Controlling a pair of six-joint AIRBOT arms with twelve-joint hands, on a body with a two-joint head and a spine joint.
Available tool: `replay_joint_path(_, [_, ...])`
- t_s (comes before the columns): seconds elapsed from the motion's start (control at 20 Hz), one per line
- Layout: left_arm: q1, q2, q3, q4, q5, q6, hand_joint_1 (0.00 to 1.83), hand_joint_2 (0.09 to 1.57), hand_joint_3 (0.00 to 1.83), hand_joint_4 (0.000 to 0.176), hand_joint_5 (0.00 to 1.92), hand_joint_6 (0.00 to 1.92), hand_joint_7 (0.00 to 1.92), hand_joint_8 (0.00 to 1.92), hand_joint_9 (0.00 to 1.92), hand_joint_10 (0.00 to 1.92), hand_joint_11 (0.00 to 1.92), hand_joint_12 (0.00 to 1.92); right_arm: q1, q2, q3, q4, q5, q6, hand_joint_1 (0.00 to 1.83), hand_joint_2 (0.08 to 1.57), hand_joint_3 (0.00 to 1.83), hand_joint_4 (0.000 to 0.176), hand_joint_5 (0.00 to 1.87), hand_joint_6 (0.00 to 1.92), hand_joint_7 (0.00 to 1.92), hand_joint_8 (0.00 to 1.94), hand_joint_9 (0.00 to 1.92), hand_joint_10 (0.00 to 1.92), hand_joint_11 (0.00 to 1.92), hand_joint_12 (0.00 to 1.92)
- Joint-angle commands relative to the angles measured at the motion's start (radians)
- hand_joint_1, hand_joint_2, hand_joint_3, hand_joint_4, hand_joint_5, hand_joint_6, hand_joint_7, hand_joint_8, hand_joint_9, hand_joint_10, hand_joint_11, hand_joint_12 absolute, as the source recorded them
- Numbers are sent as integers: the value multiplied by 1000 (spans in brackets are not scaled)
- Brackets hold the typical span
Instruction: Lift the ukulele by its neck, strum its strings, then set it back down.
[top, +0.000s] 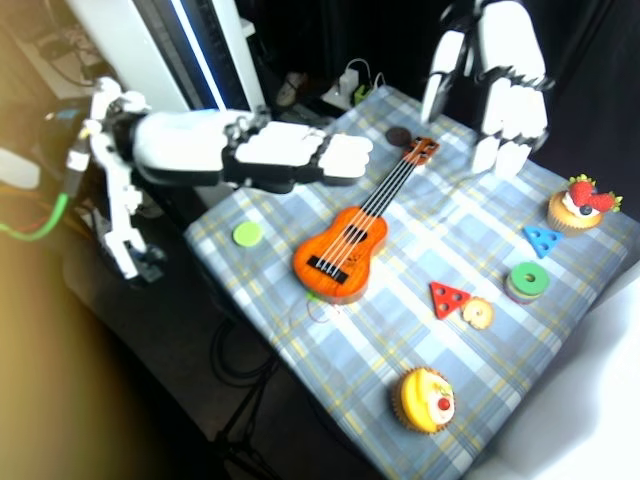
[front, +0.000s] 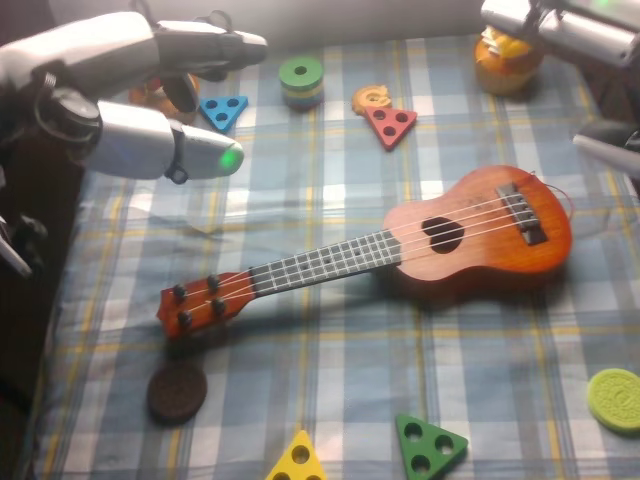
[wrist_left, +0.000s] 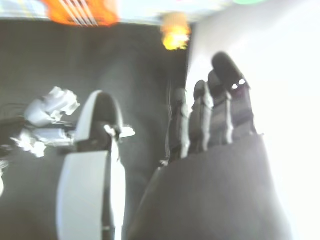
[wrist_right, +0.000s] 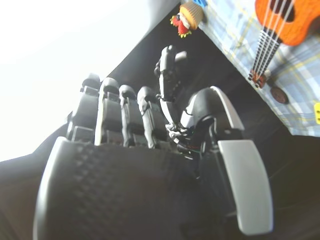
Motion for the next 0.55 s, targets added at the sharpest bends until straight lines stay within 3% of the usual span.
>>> replay_joint_path(0.0, [8,6,-12,-102,-246,41,583,1244,5,0,79,0,47,0,3,80,0,770,-6,12,-7,18,171,-1,699,1434,0,25,0,0,0,0,0,0,0,0])
replay_joint_path(0.05, [31,8,-19,-153,-307,69,590,1251,2,0,72,1,42,1,0,15,0,599,-32,18,-11,34,202,-1,696,1431,0,34,0,0,0,0,0,0,0,0])
replay_joint_path(0.1, [50,9,-22,-189,-367,71,674,1204,0,0,92,4,11,1,4,5,0,709,-59,23,-15,53,236,-1,611,1418,0,47,0,0,0,0,0,0,0,0])
replay_joint_path(0.15, [68,9,-24,-225,-420,71,660,1234,2,6,3,0,0,0,0,0,0,49,-80,26,-17,67,263,-1,581,1392,0,42,0,0,0,0,0,0,0,0])
replay_joint_path(0.2, [95,10,-27,-263,-488,71,660,1234,2,6,3,0,0,0,0,0,0,49,-104,26,-18,85,289,-1,581,1392,0,42,0,0,0,0,0,0,0,0])
replay_joint_path(0.25, [131,11,-35,-302,-566,71,449,1217,0,66,0,0,0,0,0,0,0,1,-127,26,-19,104,313,-1,592,1362,0,38,0,0,0,0,0,0,0,0])
replay_joint_path(0.35, [159,16,-45,-328,-625,71,407,1220,0,66,0,0,0,0,0,0,0,0,-144,25,-20,113,335,-1,543,1346,0,48,0,0,0,0,0,0,0,0])
replay_joint_path(0.45, [202,20,-60,-366,-727,71,232,1283,24,50,0,0,0,0,0,0,0,0,-180,26,-25,143,390,-1,518,1345,0,63,0,0,0,0,0,0,0,0])
replay_joint_path(0.5, [226,20,-66,-389,-784,71,152,1328,35,69,0,0,0,0,0,0,0,0,-207,25,-28,165,431,-1,470,1337,0,63,0,0,0,0,0,0,0,0])
